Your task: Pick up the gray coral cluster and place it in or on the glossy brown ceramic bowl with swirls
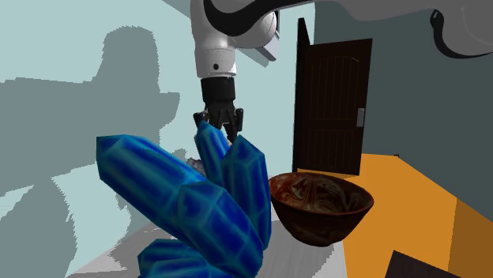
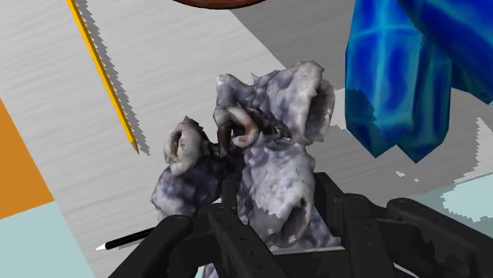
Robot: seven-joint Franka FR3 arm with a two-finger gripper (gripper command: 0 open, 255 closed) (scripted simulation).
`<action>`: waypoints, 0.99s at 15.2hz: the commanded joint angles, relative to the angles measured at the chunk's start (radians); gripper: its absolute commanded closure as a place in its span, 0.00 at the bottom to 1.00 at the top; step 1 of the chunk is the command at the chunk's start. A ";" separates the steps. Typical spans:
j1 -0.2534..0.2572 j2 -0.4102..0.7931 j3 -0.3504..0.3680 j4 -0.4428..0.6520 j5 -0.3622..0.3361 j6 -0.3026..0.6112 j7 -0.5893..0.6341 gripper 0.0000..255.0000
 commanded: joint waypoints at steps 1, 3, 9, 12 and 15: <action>0.002 0.000 0.001 0.030 0.000 -0.028 0.000 1.00; 0.004 0.005 0.002 0.063 -0.001 -0.057 0.000 1.00; 0.011 0.027 0.004 0.175 -0.007 -0.147 -0.002 1.00; 0.016 0.043 0.005 0.239 -0.012 -0.195 -0.002 1.00; 0.023 0.064 0.006 0.310 -0.019 -0.246 -0.002 1.00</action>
